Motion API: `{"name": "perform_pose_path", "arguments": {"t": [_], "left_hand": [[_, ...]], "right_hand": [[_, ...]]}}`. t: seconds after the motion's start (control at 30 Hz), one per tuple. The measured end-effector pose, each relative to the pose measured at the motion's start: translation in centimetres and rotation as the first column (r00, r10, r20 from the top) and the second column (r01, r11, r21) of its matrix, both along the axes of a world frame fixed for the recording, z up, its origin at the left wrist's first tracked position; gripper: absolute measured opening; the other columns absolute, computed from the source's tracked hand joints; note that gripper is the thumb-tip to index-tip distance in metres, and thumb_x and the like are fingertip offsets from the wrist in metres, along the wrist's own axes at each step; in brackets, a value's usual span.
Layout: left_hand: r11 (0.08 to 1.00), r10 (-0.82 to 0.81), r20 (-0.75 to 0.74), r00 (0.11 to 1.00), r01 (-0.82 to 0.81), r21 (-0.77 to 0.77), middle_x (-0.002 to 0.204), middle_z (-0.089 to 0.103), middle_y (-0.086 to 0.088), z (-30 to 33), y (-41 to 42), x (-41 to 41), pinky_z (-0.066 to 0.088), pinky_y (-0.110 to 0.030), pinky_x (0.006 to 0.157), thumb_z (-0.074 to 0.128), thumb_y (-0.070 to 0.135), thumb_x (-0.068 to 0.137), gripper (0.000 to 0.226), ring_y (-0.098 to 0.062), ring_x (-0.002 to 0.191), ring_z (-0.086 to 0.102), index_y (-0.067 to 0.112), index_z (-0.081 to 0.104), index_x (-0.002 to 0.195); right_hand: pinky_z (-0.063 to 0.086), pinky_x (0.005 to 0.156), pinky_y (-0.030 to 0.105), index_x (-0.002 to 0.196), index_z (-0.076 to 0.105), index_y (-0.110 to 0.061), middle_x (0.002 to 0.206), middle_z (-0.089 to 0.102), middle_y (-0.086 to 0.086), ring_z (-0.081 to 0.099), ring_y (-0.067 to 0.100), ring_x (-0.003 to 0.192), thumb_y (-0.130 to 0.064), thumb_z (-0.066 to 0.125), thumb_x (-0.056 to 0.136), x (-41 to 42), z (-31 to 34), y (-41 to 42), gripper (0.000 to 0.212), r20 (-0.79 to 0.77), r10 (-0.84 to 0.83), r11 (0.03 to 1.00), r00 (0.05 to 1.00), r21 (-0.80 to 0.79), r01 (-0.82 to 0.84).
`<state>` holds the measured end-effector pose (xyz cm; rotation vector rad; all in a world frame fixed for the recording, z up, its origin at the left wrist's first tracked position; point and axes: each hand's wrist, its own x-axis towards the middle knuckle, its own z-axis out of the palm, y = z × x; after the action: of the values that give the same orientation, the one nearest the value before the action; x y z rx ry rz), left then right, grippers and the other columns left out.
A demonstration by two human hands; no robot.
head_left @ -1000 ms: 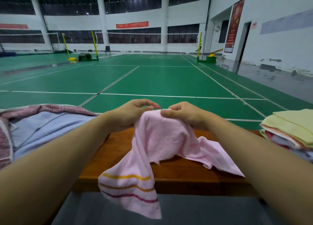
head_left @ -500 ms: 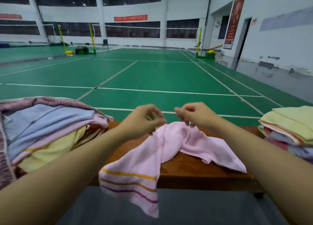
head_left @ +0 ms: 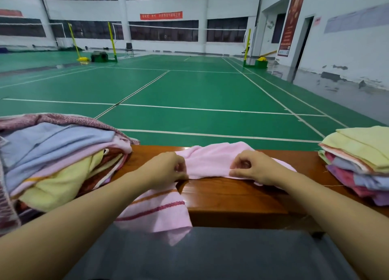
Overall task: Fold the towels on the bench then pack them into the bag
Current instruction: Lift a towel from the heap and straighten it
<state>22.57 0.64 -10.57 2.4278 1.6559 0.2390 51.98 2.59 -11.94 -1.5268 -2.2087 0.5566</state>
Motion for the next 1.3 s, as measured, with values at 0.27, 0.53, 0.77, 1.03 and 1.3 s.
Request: {"name": "perform_pose_path", "arguments": {"t": [0.27, 0.53, 0.77, 1.03, 1.3], "left_hand": [[0.993, 0.11, 0.421, 0.9, -0.079, -0.091, 0.081, 0.057, -0.011, 3.6, 1.7, -0.7, 0.042, -0.033, 0.071, 0.048, 0.035, 0.106, 0.046, -0.019, 0.073, 0.048, -0.009, 0.063, 0.101], [0.995, 0.095, 0.801, 0.591, -0.048, -0.082, 0.073, 0.058, -0.007, 7.9, 2.6, -0.1, 0.046, -0.033, 0.067, 0.055, 0.017, 0.104, 0.01, -0.018, 0.066, 0.05, 0.018, 0.061, 0.096], [0.953, 0.202, 0.797, 0.57, 0.072, -0.293, 0.091, 0.075, -0.005, 12.5, 0.4, -0.2, 0.057, -0.025, 0.064, 0.062, 0.04, 0.098, 0.029, -0.016, 0.074, 0.07, 0.013, 0.071, 0.107], [0.937, 0.171, 0.534, 0.828, 0.03, -0.348, 0.099, 0.077, -0.018, 12.3, -0.4, -5.8, 0.059, -0.046, 0.09, 0.08, 0.063, 0.072, 0.065, -0.029, 0.088, 0.073, 0.002, 0.078, 0.095], [0.972, 0.222, 0.412, 0.884, -0.233, -0.023, 0.069, 0.067, -0.008, 12.3, 2.0, -7.5, 0.043, -0.031, 0.059, 0.067, 0.072, 0.073, 0.067, -0.019, 0.059, 0.056, 0.006, 0.07, 0.08]], "right_hand": [[0.043, 0.066, 0.029, 0.097, 0.066, -0.019, 0.078, 0.063, -0.002, 0.051, 0.011, 0.065, -0.039, 0.059, 0.1, -0.3, 2.4, 0.3, 0.021, -0.26, -0.014, 0.999, 0.966, 0.026, 0.022], [0.041, 0.064, 0.016, 0.094, 0.069, -0.021, 0.076, 0.067, -0.006, 0.056, -0.002, 0.063, -0.055, 0.07, 0.084, -1.3, 7.0, -0.7, 0.036, -0.286, 0.066, 0.998, 0.956, 0.032, -0.059], [0.027, 0.053, 0.03, 0.066, 0.056, -0.016, 0.063, 0.044, 0.003, 0.039, 0.014, 0.057, -0.057, 0.079, 0.074, 0.3, 10.7, -0.6, 0.048, -0.391, 0.037, 0.999, 0.92, -0.012, -0.046], [0.051, 0.063, 0.032, 0.081, 0.074, -0.009, 0.077, 0.069, 0.011, 0.064, 0.023, 0.065, -0.067, 0.088, 0.054, 5.1, 12.3, -1.0, 0.065, -0.42, -0.146, 0.968, 0.896, -0.247, 0.042], [0.045, 0.067, 0.029, 0.079, 0.075, -0.025, 0.079, 0.07, -0.008, 0.063, 0.014, 0.077, -0.051, 0.065, 0.093, 6.6, 12.2, 1.0, 0.031, 0.005, -0.218, 0.972, 0.976, 0.096, 0.216]]}}
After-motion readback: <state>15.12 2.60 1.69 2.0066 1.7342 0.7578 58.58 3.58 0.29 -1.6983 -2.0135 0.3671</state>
